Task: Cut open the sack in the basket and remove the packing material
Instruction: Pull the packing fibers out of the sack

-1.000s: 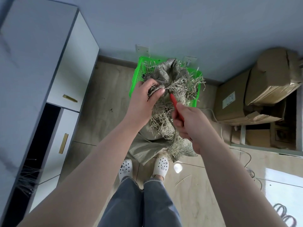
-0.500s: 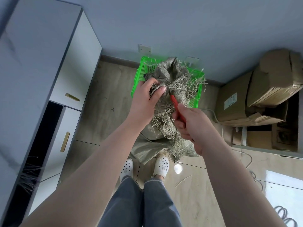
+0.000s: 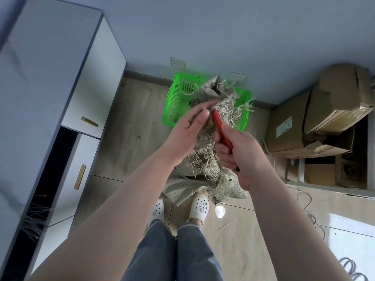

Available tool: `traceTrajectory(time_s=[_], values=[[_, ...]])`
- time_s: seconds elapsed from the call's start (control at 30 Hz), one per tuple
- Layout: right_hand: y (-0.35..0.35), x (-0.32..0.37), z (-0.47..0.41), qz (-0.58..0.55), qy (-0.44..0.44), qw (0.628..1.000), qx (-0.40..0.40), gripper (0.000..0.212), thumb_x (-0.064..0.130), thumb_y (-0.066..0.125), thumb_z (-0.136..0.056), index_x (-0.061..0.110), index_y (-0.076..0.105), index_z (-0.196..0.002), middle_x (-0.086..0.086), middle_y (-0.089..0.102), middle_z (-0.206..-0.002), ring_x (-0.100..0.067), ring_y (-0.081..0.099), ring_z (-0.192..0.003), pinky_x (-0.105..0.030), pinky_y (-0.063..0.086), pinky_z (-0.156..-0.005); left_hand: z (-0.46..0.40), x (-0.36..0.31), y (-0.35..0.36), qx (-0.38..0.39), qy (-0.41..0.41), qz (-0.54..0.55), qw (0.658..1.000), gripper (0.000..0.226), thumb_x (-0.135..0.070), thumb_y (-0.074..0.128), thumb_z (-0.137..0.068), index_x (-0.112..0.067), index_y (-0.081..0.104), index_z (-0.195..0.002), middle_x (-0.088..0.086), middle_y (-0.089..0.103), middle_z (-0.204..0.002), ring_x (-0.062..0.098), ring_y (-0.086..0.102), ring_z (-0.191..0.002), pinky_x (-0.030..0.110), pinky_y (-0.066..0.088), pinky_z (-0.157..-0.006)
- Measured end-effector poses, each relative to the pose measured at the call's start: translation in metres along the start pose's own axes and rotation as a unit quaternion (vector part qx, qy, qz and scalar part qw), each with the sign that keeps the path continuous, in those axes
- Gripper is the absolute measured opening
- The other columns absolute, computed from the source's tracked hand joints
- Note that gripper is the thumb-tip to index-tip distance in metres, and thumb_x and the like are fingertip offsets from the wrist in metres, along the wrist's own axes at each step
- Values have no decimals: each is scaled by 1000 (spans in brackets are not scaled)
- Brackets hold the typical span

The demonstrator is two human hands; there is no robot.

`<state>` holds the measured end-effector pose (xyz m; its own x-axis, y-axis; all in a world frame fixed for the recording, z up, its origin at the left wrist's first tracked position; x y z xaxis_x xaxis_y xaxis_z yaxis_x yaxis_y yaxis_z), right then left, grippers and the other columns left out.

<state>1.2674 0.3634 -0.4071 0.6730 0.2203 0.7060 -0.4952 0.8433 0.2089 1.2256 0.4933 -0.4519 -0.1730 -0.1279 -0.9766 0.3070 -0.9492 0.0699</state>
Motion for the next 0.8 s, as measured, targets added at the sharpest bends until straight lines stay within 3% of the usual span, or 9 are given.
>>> traceTrajectory(time_s=[0.07,0.13,0.27,0.4,0.57,0.63,0.73,0.8], values=[[1,1,1,-9,-10,1000,-6,35,32,39,-104,11,51,-78,3,32,-50,-6,21,-35,-24,11,-38,-1,2,6,-2,-29,5,1000,24,-24,39,-103,-20,62,-101,-1,59,-90,9,54,-86,29,43,-86],[1,0,0,-34,-18,999,-19,34,31,40,-103,11,52,-78,3,31,-50,-6,22,-34,-22,12,-36,-3,7,10,-10,-19,-32,999,30,-28,39,-102,-8,60,-94,-2,54,-83,8,49,-80,29,39,-79],[8,-7,4,-112,-4,993,-32,36,32,41,-103,13,51,-75,4,27,-49,-4,21,-32,-17,13,-30,-2,15,13,-56,3,-123,991,26,-28,39,-102,-29,48,-78,-11,46,-76,12,44,-77,31,33,-74],[13,-15,11,-163,13,985,-55,37,33,38,-104,13,49,-75,7,28,-46,-3,20,-31,-18,13,-28,-1,17,14,-58,15,-155,986,23,-27,41,-102,-31,46,-80,-6,47,-81,16,45,-82,28,33,-73],[13,-6,-4,-139,4,988,-65,39,33,40,-103,14,50,-71,6,28,-45,-4,20,-29,-17,13,-29,3,15,26,-88,-6,-98,991,26,-26,40,-102,-26,51,-79,1,50,-80,19,48,-80,37,40,-74],[14,-4,-2,-123,8,991,-51,39,32,39,-104,14,50,-71,6,28,-45,-4,22,-29,-17,15,-28,-2,20,18,-98,-10,-121,988,25,-27,40,-102,-16,58,-90,3,52,-87,24,51,-86,40,42,-79],[8,-2,4,-130,16,990,-51,39,31,38,-104,14,48,-71,7,29,-43,-3,22,-29,-16,15,-27,-11,17,19,-85,-19,-153,984,30,-25,41,-103,-4,59,-115,2,53,-98,16,52,-93,25,42,-83],[3,5,0,-127,10,990,-65,39,31,39,-104,14,48,-70,7,30,-43,-3,21,-28,-16,14,-28,-7,11,29,-90,-22,-137,986,26,-22,41,-103,-6,60,-107,-5,51,-89,9,49,-85,20,39,-77]])
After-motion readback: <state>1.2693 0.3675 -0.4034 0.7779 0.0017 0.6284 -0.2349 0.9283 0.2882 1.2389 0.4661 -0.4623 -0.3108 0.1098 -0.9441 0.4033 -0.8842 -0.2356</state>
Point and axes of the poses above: each hand's wrist, its own z-axis away from the middle knuckle, its own y-axis out of the palm, x = y × z, the point moved 1 cm from there along -z, towards the middle knuckle
